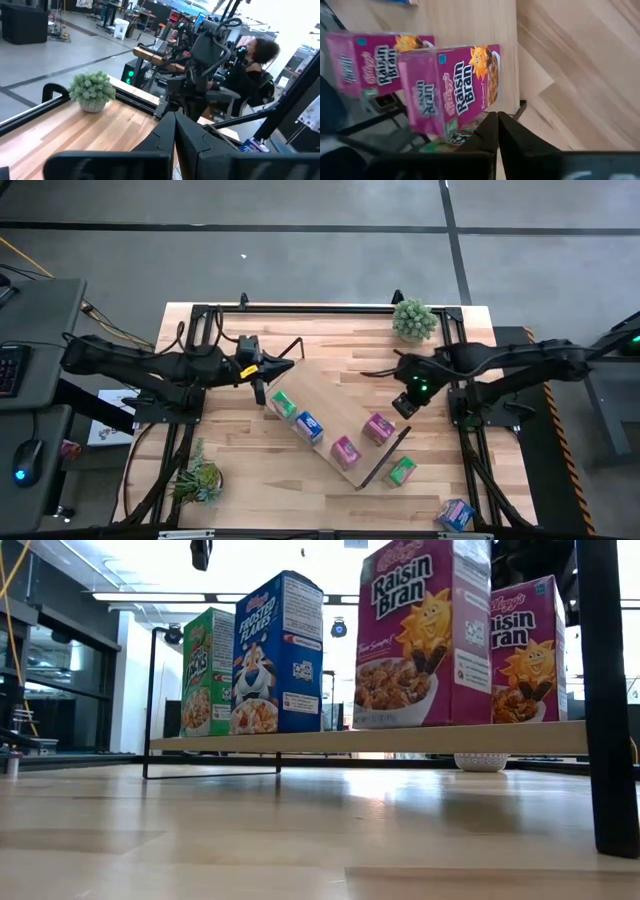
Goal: Stack cereal on shelf
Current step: Adjust the violet cereal box in the back on the shelf
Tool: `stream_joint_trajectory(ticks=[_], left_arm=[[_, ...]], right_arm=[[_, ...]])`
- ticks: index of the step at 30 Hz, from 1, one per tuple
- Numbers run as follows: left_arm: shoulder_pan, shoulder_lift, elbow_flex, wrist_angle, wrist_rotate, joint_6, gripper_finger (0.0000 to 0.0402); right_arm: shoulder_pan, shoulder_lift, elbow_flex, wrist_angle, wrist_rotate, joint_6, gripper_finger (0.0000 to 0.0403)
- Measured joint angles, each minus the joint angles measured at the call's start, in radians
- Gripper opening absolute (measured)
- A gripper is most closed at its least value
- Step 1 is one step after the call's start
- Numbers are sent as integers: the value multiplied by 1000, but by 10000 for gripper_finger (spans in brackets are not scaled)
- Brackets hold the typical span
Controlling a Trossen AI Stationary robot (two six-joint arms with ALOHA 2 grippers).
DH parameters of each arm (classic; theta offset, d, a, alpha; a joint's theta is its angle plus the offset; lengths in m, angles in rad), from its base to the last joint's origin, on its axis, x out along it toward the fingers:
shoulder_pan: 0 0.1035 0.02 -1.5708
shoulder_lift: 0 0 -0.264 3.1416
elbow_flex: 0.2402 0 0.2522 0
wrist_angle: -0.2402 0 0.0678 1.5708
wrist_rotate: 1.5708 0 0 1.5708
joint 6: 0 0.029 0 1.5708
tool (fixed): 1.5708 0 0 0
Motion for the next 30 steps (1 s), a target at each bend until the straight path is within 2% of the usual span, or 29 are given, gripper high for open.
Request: stream_joint_trajectory(ticks=[9, 20, 30], left_arm=[[0, 36, -1, 0, -1, -12, 1], [0, 51, 0, -2, -2, -35, 1], [0, 51, 0, -6, -1, -54, 0]], right_arm=[[-3, 127, 0, 107, -21, -81, 2], [-4, 153, 0, 117, -10, -85, 0], [-4, 208, 0, 161, -61, -111, 0]])
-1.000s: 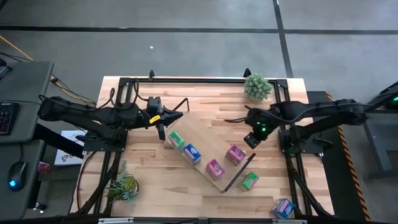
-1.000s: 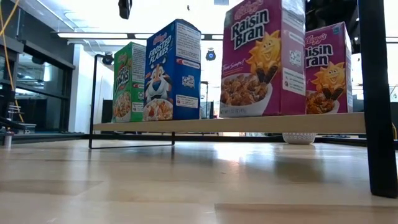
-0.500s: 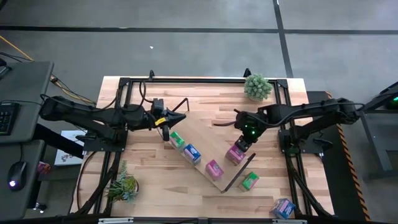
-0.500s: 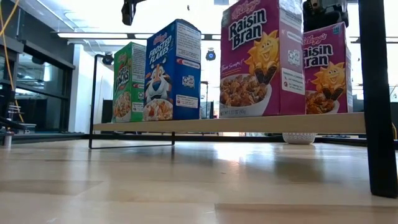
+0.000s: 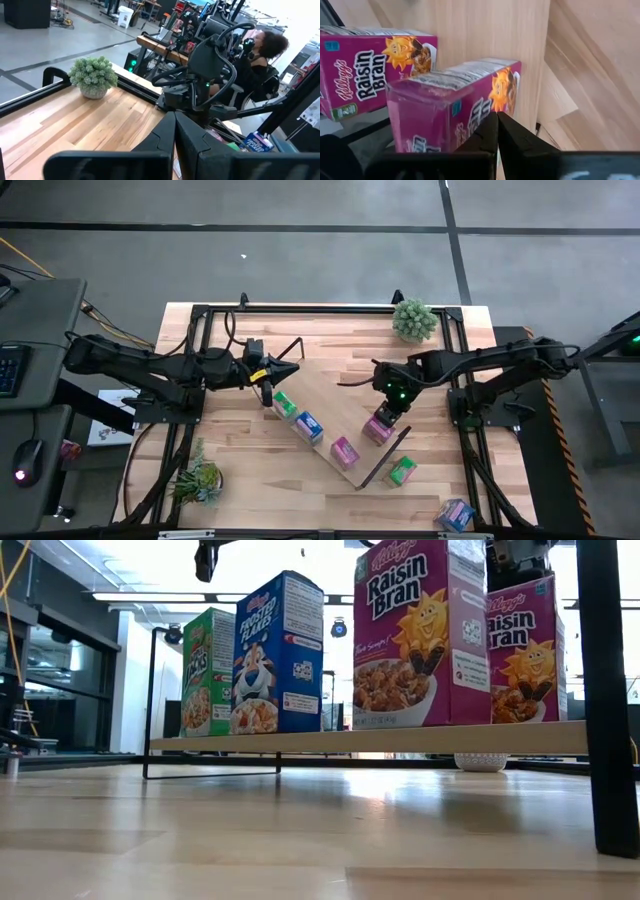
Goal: Stack cereal on shelf
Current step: Adjust the violet cereal box in the back on the shelf, then adjust the violet cereal box in the front on the shelf
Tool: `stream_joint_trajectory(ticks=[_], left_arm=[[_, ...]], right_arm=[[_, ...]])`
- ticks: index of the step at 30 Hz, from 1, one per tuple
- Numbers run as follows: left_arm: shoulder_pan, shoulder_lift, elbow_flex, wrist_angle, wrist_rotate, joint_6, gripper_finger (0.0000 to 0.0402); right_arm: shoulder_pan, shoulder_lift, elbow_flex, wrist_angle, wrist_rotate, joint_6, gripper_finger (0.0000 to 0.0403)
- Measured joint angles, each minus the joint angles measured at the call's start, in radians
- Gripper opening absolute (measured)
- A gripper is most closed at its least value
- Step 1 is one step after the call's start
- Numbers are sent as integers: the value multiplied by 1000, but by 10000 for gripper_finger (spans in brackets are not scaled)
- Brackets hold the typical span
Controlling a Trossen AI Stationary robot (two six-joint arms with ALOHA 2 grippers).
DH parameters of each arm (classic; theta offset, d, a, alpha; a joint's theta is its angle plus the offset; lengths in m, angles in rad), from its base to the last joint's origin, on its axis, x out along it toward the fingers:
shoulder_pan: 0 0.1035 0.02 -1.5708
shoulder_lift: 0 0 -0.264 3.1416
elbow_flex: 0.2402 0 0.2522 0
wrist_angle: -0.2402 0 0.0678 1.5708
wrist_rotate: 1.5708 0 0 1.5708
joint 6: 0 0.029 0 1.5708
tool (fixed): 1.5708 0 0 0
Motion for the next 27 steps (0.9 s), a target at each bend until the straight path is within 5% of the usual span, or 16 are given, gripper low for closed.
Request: stream_joint_trajectory(ticks=[16, 23, 27], left_arm=[[0, 0, 0, 1, 6, -6, 0], [0, 0, 0, -2, 7, -6, 0], [0, 0, 0, -3, 7, -6, 0]], right_arm=[[-16, -2, 0, 29, 10, -44, 0], [-86, -54, 99, -2, 161, -62, 0], [-80, -52, 160, 145, 163, -33, 0]])
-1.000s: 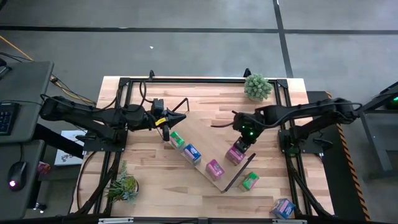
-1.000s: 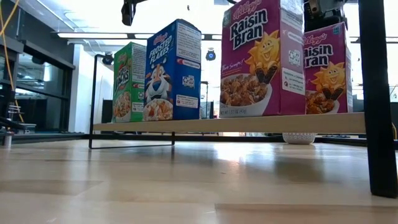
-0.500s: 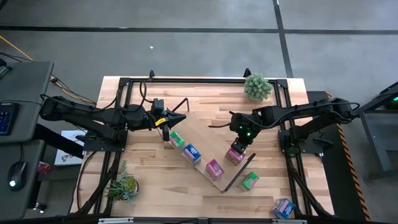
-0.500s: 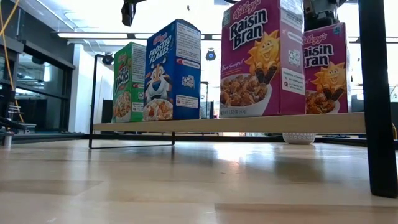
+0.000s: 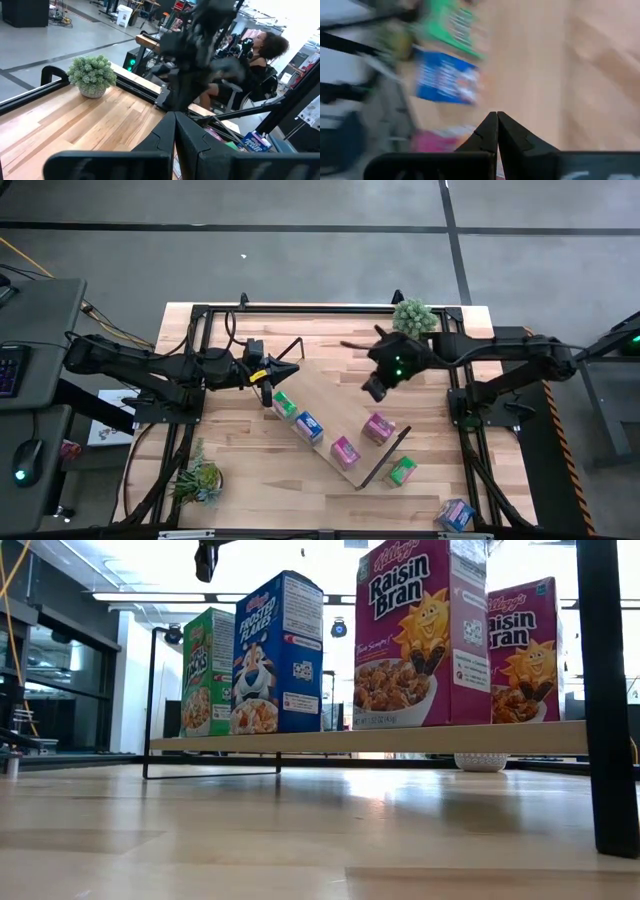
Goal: Stack cereal on shelf
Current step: Adjust the violet cereal box in the front on the shelf
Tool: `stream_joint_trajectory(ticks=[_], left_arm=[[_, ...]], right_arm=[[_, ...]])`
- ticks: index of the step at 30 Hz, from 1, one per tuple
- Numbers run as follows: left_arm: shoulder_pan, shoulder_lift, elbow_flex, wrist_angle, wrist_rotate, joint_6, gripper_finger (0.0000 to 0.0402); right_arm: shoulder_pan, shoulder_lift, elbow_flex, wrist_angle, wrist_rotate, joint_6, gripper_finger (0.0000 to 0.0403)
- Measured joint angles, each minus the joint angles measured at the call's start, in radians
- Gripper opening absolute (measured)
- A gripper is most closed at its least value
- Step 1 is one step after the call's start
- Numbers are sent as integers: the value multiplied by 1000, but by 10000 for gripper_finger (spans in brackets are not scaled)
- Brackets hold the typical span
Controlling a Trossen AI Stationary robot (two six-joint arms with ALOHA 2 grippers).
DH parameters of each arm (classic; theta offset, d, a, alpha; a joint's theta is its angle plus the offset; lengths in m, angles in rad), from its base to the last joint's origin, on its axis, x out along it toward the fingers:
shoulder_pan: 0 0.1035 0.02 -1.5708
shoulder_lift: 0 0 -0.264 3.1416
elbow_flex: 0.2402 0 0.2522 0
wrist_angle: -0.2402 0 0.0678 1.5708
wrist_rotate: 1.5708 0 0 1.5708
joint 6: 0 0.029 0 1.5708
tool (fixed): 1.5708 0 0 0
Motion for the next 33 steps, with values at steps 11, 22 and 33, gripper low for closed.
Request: stream_joint_trajectory(ticks=[11, 22, 33], left_arm=[[0, 0, 0, -17, 0, 8, 0], [0, 0, 0, -25, 1, 8, 0], [0, 0, 0, -41, 1, 8, 0]], right_arm=[[192, 202, 102, 168, -37, 88, 0], [253, 398, 252, 147, -49, 57, 0], [253, 431, 268, 92, -30, 32, 0]])
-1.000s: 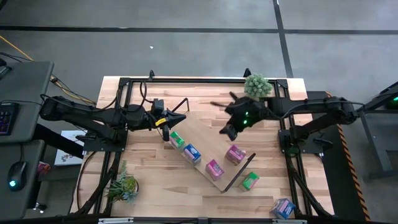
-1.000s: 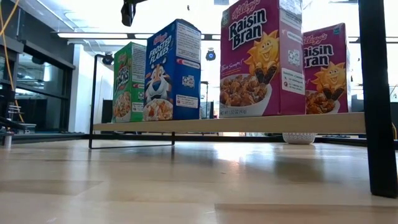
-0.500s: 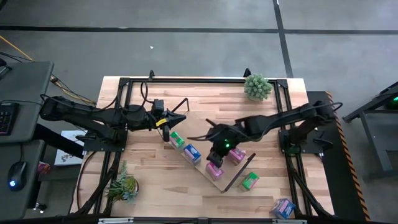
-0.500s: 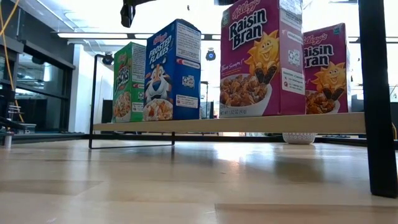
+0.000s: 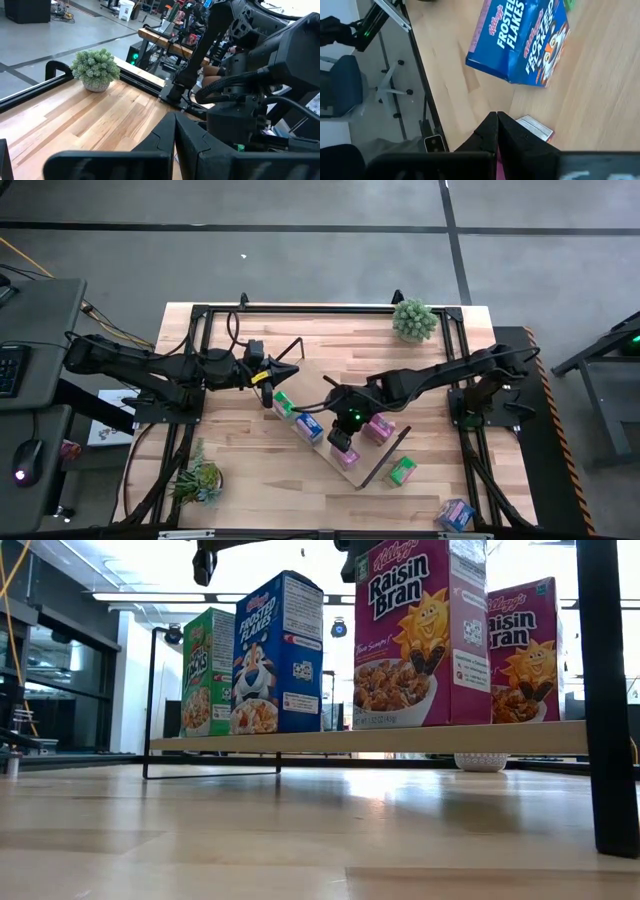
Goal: Stack cereal on shelf
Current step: Adjust the violet cereal box in the front on the shelf
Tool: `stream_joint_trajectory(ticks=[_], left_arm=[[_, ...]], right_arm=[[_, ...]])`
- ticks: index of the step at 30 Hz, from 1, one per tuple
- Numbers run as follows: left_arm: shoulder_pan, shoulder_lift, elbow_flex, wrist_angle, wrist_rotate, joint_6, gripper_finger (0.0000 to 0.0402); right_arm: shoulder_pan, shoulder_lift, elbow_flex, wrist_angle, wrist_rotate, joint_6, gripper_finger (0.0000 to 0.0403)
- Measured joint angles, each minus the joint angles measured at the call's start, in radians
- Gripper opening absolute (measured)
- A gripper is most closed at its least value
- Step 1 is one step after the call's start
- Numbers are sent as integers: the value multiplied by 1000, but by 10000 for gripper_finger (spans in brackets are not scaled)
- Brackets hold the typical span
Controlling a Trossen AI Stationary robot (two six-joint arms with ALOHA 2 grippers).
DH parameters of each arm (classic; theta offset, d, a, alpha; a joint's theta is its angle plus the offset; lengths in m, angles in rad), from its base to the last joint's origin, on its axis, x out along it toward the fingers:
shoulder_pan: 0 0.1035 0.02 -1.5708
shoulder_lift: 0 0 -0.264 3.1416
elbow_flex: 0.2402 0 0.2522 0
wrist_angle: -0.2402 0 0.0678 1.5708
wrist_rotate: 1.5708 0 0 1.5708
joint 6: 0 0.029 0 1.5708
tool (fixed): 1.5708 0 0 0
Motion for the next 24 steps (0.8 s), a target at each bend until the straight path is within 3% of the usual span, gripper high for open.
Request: stream_joint_trajectory(ticks=[24], left_arm=[[0, 0, 0, -4, 0, 1, 0]], right_arm=[[20, 0, 0, -28, -29, -152, 0]])
